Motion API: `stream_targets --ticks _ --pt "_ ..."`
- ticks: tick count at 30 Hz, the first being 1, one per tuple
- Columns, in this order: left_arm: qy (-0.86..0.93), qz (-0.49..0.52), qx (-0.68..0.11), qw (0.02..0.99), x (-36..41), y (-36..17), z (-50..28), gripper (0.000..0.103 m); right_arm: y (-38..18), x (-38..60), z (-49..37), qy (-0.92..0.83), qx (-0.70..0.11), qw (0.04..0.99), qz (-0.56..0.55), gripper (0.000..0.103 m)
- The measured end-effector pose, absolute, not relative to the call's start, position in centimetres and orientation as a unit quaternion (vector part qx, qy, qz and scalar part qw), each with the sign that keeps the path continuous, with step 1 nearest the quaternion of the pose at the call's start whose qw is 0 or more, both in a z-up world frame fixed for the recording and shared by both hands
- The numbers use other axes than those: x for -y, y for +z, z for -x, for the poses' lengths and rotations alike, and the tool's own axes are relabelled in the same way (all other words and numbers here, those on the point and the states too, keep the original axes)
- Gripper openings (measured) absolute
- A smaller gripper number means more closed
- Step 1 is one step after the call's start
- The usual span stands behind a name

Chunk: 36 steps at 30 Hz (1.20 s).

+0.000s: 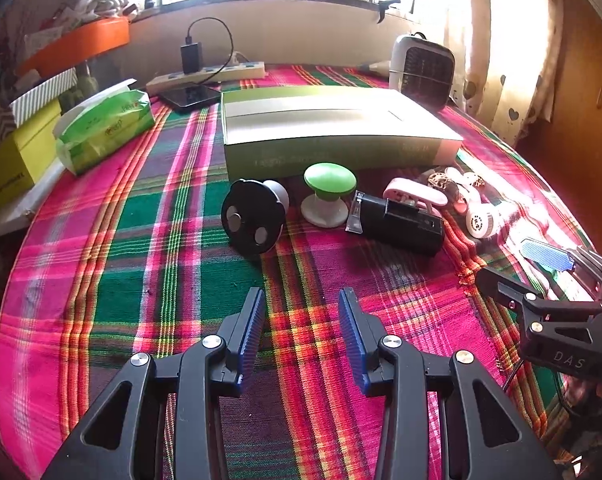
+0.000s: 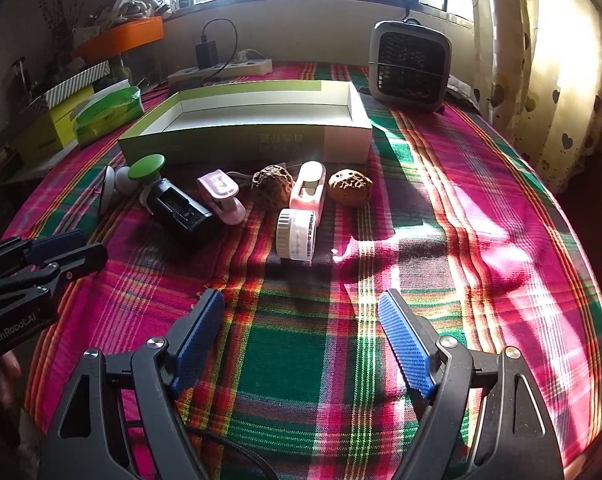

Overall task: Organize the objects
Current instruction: 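Reach the left gripper to the black dotted puck while the right gripper reaches the white cylindrical jar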

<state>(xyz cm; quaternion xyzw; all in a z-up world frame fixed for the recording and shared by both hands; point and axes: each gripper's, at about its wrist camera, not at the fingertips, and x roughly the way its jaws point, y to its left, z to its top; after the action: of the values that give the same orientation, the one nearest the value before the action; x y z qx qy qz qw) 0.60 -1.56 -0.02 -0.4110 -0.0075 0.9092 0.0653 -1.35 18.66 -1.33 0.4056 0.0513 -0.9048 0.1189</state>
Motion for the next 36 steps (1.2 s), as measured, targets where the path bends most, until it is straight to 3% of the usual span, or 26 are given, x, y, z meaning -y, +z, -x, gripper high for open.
stream_targets --ticks 8,36 --pt "0.904 0.419 0.054 0.060 4.1 0.1 -0.4 0.036 -1.3 -18.7 2.4 -0.903 -0.046 0.114 -0.411 0.080" --pt "0.908 0.413 0.051 0.051 4.6 0.5 5.0 0.041 -1.2 -18.8 5.3 -0.896 -0.050 0.101 -0.430 0.080"
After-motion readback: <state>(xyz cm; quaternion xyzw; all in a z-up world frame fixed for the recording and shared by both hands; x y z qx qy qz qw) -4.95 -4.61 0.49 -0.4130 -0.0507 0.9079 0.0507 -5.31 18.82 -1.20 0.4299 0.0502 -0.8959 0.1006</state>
